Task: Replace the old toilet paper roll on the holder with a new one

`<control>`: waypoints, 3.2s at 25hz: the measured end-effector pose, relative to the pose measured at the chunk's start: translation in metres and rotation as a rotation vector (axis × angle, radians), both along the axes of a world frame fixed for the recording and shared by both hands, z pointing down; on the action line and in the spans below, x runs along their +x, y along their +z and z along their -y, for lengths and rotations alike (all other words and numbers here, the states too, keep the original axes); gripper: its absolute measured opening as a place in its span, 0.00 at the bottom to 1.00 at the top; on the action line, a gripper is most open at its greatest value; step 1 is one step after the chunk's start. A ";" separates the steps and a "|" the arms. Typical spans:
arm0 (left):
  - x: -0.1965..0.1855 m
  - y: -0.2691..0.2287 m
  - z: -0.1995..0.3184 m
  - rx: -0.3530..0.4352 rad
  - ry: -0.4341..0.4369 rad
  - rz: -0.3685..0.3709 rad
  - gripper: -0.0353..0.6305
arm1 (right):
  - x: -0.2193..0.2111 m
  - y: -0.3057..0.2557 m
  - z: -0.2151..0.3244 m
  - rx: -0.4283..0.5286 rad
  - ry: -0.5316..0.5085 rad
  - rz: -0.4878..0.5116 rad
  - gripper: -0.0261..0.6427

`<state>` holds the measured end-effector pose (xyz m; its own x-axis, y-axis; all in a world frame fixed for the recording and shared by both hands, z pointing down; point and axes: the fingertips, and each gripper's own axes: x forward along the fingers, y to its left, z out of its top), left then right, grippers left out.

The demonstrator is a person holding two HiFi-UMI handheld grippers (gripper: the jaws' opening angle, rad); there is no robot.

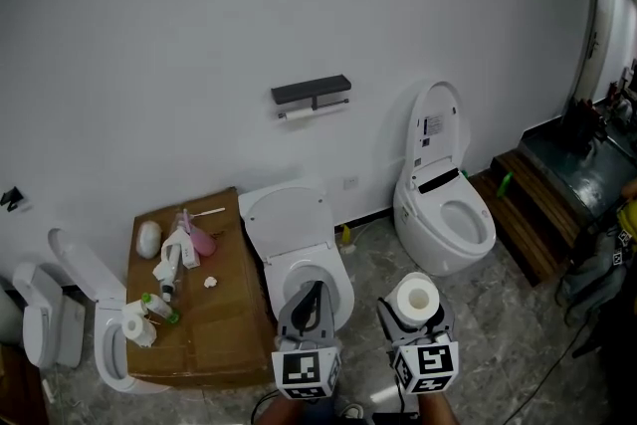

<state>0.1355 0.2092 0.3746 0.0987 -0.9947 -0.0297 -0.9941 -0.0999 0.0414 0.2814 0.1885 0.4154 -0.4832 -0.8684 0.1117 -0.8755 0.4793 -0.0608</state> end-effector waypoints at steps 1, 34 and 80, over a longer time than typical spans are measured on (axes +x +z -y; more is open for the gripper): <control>-0.001 0.002 0.006 0.001 -0.001 -0.002 0.08 | 0.000 0.001 0.006 0.002 0.001 -0.001 0.66; -0.203 0.002 0.346 0.007 -0.089 -0.041 0.08 | -0.216 -0.002 0.359 0.000 -0.123 -0.053 0.66; -0.267 0.087 0.625 -0.097 -0.252 -0.765 0.09 | -0.266 0.052 0.631 -0.025 -0.320 -0.148 0.66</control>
<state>-0.1317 -0.4153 0.4619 -0.1416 -0.9859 0.0893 -0.6791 0.1624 0.7158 0.0149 -0.4430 0.4679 -0.7075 -0.6715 0.2202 -0.6813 0.7309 0.0400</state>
